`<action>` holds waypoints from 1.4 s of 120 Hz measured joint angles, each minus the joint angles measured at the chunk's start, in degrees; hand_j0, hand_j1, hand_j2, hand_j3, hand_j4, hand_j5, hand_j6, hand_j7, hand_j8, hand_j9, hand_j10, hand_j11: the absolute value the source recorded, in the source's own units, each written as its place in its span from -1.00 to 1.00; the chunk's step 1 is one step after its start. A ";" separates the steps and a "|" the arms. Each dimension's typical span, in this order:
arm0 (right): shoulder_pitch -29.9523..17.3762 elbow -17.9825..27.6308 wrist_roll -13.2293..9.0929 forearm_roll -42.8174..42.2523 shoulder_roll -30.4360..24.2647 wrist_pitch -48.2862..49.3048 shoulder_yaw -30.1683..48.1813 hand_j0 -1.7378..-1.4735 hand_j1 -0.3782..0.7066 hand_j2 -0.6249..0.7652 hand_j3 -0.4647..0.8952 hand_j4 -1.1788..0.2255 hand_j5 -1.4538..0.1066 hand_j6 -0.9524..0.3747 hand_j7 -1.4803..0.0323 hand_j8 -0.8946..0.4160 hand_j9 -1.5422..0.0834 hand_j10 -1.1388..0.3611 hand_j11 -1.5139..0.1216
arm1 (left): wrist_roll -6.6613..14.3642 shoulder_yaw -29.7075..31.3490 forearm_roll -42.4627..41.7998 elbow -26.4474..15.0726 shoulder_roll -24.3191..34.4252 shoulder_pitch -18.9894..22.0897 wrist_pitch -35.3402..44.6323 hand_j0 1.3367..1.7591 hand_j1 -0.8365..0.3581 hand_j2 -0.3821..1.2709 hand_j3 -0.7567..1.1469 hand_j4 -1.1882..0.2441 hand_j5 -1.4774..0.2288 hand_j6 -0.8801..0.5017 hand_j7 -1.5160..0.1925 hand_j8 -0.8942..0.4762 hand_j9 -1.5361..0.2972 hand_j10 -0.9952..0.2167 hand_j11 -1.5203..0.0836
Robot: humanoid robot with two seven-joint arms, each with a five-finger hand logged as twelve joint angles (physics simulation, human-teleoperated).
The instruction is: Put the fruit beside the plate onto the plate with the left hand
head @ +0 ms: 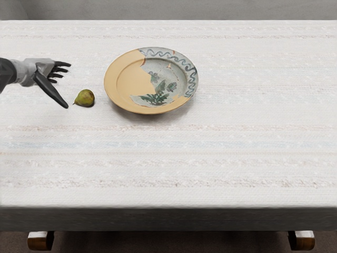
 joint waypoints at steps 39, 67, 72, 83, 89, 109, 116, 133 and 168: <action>0.00 -0.01 -0.01 -0.03 0.00 0.00 -0.01 -0.40 -0.95 -0.10 -0.32 0.68 0.86 0.44 0.96 0.37 0.90 0.52 0.85 | 0.24 15.56 16.55 0.26 -12.46 -3.06 24.08 0.52 0.93 -0.53 -0.20 0.62 0.69 0.23 0.74 0.26 0.64 0.60 0.85; -0.02 -0.01 -0.02 -0.03 0.00 0.00 -0.01 -0.40 -0.95 -0.10 -0.32 0.68 0.86 0.44 0.96 0.37 0.90 0.52 0.85 | 0.49 20.98 17.97 0.69 -16.41 -3.22 28.74 0.52 0.93 -0.53 -0.21 0.62 0.69 0.23 0.73 0.26 0.64 0.59 0.85; -0.02 -0.01 -0.01 -0.03 0.00 -0.01 -0.01 -0.40 -0.95 -0.10 -0.32 0.68 0.86 0.44 0.96 0.37 0.90 0.52 0.85 | 0.51 21.24 18.03 1.31 -17.39 -3.04 29.65 0.52 0.93 -0.53 -0.20 0.62 0.69 0.23 0.73 0.26 0.64 0.59 0.85; -0.01 -0.01 0.00 -0.03 0.00 0.00 -0.01 -0.40 -0.95 -0.10 -0.32 0.68 0.86 0.44 0.96 0.37 0.90 0.52 0.85 | 0.50 21.98 18.07 2.29 -17.82 -2.66 30.75 0.52 0.91 -0.53 -0.20 0.60 0.67 0.21 0.72 0.25 0.62 0.58 0.83; -0.02 -0.01 0.00 -0.03 0.00 0.01 -0.01 -0.40 -0.95 -0.10 -0.32 0.68 0.86 0.44 0.96 0.37 0.90 0.52 0.85 | 0.50 22.41 18.08 2.57 -18.09 -2.50 31.02 0.52 0.86 -0.52 -0.20 0.57 0.63 0.18 0.68 0.21 0.58 0.53 0.79; -0.02 -0.01 0.00 -0.03 0.00 0.00 -0.01 -0.40 -0.95 -0.10 -0.32 0.68 0.86 0.44 0.96 0.37 0.90 0.52 0.85 | 0.53 24.20 18.09 3.21 -18.10 -2.01 31.38 0.52 0.62 -0.49 -0.21 0.40 0.45 0.00 0.50 0.03 0.42 0.34 0.60; -0.01 -0.01 -0.02 -0.03 0.00 0.00 -0.01 -0.40 -0.95 -0.10 -0.32 0.68 0.86 0.44 0.96 0.37 0.90 0.52 0.85 | 0.56 24.66 18.07 3.39 -18.10 -2.01 31.41 0.52 0.54 -0.48 -0.21 0.34 0.39 -0.06 0.43 -0.03 0.36 0.27 0.53; -0.01 -0.01 -0.01 -0.03 0.00 0.00 0.00 -0.40 -0.95 -0.10 -0.32 0.68 0.86 0.44 0.96 0.37 0.90 0.52 0.85 | 0.69 25.17 18.07 3.57 -18.10 -1.92 31.38 0.52 0.35 -0.46 -0.21 0.21 0.25 -0.19 0.29 -0.16 0.23 0.12 0.38; -0.01 -0.01 -0.01 -0.03 0.00 0.02 0.00 -0.40 -0.95 -0.10 -0.32 0.68 0.86 0.44 0.96 0.37 0.90 0.52 0.85 | 0.76 26.64 18.01 3.62 -18.10 -1.67 31.20 0.52 0.07 -0.42 -0.20 0.02 0.02 -0.39 0.07 -0.36 0.01 -0.11 0.14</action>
